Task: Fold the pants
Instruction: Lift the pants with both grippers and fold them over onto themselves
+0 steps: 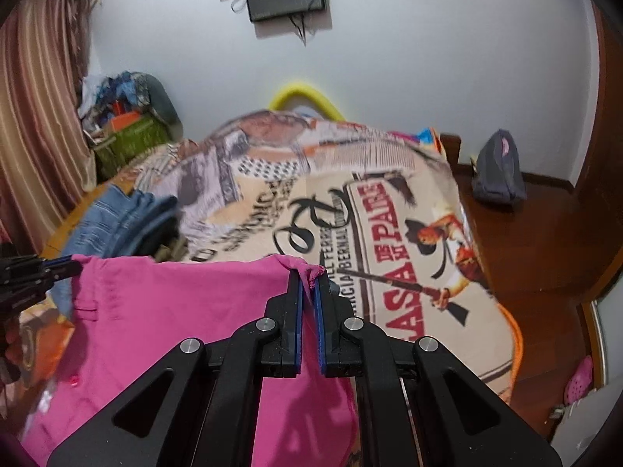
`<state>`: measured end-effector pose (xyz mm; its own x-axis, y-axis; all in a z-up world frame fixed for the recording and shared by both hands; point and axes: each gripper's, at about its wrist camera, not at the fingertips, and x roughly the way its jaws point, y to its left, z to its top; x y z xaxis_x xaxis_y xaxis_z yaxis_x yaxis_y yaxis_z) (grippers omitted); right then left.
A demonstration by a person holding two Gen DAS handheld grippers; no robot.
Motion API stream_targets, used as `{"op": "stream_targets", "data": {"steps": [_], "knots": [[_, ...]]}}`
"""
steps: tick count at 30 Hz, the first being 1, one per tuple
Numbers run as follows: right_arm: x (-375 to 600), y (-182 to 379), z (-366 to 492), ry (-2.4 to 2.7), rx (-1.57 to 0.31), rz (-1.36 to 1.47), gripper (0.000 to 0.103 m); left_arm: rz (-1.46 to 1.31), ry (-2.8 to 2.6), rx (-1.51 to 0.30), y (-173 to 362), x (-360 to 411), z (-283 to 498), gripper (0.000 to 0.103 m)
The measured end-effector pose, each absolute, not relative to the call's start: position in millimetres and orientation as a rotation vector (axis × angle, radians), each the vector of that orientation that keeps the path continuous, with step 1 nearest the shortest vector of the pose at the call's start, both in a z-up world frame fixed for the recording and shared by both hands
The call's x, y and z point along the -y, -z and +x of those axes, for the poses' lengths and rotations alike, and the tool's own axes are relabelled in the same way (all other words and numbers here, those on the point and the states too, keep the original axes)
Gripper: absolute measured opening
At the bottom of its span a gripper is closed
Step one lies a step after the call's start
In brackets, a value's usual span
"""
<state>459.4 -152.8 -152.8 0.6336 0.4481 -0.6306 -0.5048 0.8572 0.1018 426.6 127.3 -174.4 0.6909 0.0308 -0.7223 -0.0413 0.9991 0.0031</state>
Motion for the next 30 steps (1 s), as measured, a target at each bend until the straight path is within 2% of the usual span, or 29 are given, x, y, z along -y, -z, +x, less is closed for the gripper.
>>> {"op": "stream_targets", "data": {"steps": [16,29,30], "knots": [[191.5,74.0,343.2,-0.584,-0.558,-0.041,0.005,0.042,0.019,-0.691,88.5,-94.8,315.7,0.009],[217.9,69.3,242.8,-0.614,-0.548,-0.005,0.005,0.106,0.07,-0.652,71.0,-75.4,208.3,0.008],[219.8,72.1,236.8,-0.616,-0.552,0.003,0.005,0.115,0.068,-0.649,72.8,-74.4,200.4,0.006]]}}
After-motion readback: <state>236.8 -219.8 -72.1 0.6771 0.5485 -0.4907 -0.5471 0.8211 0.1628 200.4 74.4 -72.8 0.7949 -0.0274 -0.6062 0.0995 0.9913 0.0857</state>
